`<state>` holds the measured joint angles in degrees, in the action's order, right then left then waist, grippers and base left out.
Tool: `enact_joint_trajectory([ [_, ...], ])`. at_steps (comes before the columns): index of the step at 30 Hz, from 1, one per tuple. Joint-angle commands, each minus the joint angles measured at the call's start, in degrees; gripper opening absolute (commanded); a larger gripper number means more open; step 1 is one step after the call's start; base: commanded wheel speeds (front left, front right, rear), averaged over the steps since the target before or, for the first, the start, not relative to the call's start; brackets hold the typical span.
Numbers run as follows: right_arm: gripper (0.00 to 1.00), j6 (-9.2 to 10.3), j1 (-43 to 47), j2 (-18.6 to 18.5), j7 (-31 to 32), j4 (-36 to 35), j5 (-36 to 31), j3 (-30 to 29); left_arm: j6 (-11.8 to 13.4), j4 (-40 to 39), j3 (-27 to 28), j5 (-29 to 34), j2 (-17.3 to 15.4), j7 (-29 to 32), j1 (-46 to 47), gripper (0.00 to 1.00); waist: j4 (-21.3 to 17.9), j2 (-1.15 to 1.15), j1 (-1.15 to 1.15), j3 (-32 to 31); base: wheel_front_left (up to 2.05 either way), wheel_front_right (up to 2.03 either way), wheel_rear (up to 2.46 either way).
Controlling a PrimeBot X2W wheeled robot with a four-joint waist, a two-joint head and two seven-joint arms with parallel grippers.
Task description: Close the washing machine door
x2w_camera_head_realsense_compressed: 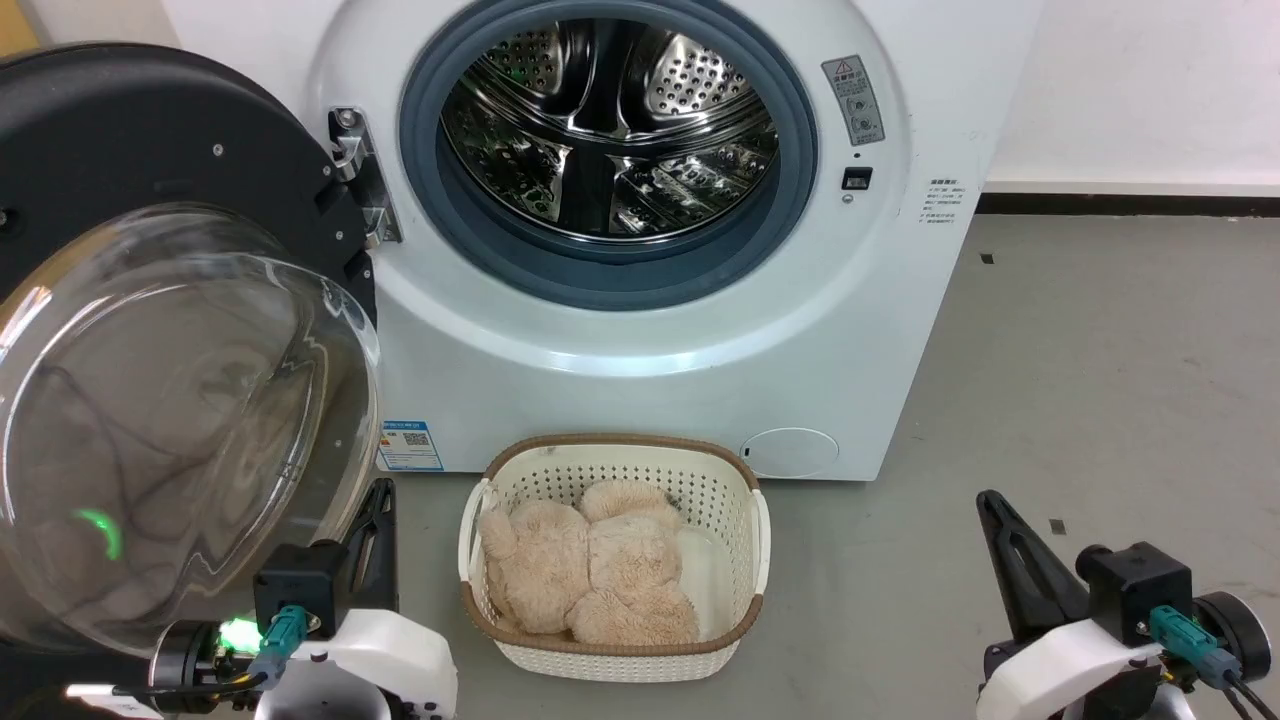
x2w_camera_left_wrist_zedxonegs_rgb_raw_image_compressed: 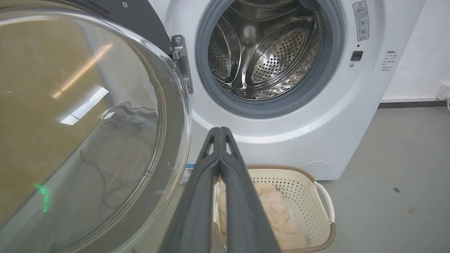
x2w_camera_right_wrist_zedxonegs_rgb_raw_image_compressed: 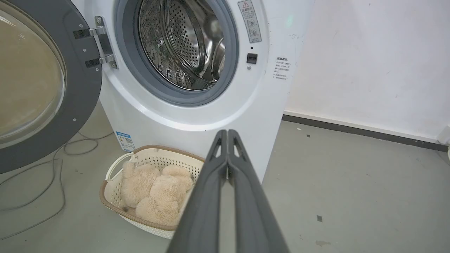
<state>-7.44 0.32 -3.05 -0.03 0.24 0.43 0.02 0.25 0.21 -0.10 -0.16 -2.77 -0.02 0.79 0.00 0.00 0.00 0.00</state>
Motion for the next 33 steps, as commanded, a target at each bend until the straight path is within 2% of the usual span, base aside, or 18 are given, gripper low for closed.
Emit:
enact_joint_trajectory([
  [1,1.00,0.00,0.00,0.00,-0.01,0.00,0.00,0.01,0.00,0.00,0.00,0.00,0.00,-0.01,0.00,1.00,0.00,0.00,0.00,0.00,0.00,0.00,0.00],
  [12,1.00,0.00,-0.06,0.00,-1.02,0.02,1.18,-0.67,1.21,0.09,-0.50,-0.16,0.00,-1.04,0.22,1.00,0.01,0.00,0.00,0.16,0.00,0.00,0.00],
  [13,1.00,0.00,-0.06,0.00,-1.14,-0.02,1.32,-0.75,1.34,0.07,-0.56,-0.15,0.00,-1.16,0.26,0.84,0.01,0.00,0.00,0.19,0.00,0.00,0.00],
  [14,1.00,0.00,-0.07,0.00,-1.26,-0.07,1.47,-0.84,1.47,0.05,-0.63,-0.12,0.00,-1.27,0.31,0.40,0.02,0.00,0.00,0.22,0.00,0.00,0.00],
  [15,1.00,0.00,-0.08,0.01,-1.38,-0.12,1.63,-0.91,1.59,0.02,-0.69,-0.11,-0.01,-1.39,0.36,0.05,0.03,0.00,0.00,0.25,0.00,0.00,0.00],
  [16,1.00,0.00,-0.08,0.01,-1.50,-0.15,1.75,-1.00,1.70,-0.01,-0.76,-0.09,-0.03,-1.51,0.42,0.00,0.04,0.00,0.00,0.29,0.00,0.00,0.00],
  [33,1.00,-0.01,-0.36,0.03,-3.54,-0.41,4.03,-2.53,3.83,-3.76,-1.99,0.16,-0.95,-3.55,2.56,0.00,1.24,0.00,0.00,1.08,0.00,0.00,0.00],
])
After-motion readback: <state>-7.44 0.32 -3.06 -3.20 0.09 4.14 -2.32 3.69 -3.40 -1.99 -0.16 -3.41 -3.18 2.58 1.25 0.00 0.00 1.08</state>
